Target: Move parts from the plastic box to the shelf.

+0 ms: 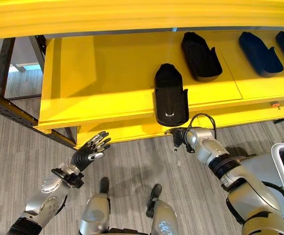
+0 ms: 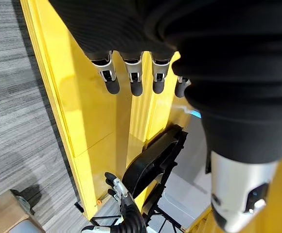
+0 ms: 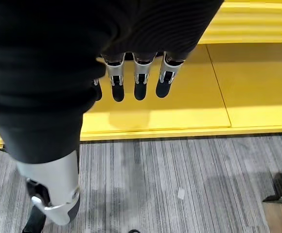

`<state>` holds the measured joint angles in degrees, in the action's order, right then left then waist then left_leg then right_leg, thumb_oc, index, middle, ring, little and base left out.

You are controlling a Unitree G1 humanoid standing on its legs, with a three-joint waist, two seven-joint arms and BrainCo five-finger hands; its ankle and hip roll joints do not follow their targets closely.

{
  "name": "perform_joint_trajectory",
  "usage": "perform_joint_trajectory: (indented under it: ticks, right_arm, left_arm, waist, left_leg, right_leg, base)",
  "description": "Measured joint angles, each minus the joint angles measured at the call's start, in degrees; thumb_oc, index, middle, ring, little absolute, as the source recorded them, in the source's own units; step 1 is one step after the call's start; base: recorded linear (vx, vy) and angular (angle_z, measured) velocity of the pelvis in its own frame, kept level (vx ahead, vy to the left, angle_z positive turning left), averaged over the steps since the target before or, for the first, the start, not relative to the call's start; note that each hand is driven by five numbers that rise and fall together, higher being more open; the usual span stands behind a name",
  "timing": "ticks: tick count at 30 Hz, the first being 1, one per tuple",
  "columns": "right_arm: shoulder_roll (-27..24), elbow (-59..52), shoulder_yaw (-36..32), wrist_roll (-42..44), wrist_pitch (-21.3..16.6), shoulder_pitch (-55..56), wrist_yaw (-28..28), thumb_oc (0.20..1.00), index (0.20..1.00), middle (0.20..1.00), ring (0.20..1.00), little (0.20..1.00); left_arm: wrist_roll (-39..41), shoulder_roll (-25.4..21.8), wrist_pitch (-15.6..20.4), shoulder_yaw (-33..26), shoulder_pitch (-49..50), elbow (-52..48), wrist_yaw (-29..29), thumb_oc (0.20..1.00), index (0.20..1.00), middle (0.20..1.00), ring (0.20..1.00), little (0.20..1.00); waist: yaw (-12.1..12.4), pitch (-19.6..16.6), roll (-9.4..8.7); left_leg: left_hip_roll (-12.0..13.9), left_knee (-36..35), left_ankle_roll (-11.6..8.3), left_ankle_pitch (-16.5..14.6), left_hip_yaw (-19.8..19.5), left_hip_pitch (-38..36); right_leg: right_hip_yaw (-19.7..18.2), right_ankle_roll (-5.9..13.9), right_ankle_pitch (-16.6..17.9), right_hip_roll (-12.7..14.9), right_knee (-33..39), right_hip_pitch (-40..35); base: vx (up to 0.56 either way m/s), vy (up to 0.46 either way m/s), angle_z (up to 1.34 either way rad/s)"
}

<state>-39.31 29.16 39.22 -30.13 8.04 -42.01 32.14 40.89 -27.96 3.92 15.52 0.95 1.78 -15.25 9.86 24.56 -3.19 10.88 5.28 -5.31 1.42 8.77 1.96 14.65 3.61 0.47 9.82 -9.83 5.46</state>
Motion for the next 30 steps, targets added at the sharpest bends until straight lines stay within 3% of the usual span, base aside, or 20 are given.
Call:
perform_joint_trajectory:
  ticks: [23, 30]
  right_arm:
    - [-0.39, 8.96, 2.11, 2.92, -2.26, -11.61, 1.65, 1.000, 1.000, 1.000, 1.000, 1.000]
    - [-2.23, 10.79, 4.26, 2.94, -2.86, -14.56, 1.28, 1.000, 1.000, 1.000, 1.000, 1.000]
  left_arm:
    - [-1.60, -0.06, -0.88, 0.31, -0.18, 0.00, 0.08, 1.000, 1.000, 1.000, 1.000, 1.000]
    - [-1.59, -0.02, -0.88, 0.55, -0.21, 0.00, 0.18, 1.000, 1.000, 1.000, 1.000, 1.000]
  waist:
    - [0.40, -0.05, 0.09]
    - [0.48, -0.58, 1.10]
  left_leg:
    - [-0.25, 0.85, 0.03, -0.04, -0.03, 0.25]
    - [-0.32, 0.82, 0.03, -0.04, -0.03, 0.25]
  right_leg:
    - [0.15, -0.10, 0.08, 0.37, -0.31, 0.06]
    - [0.16, -0.10, 0.08, 0.45, -0.33, 0.05]
  base:
    - [0.00, 0.000, 0.00]
    - [0.00, 0.005, 0.00]
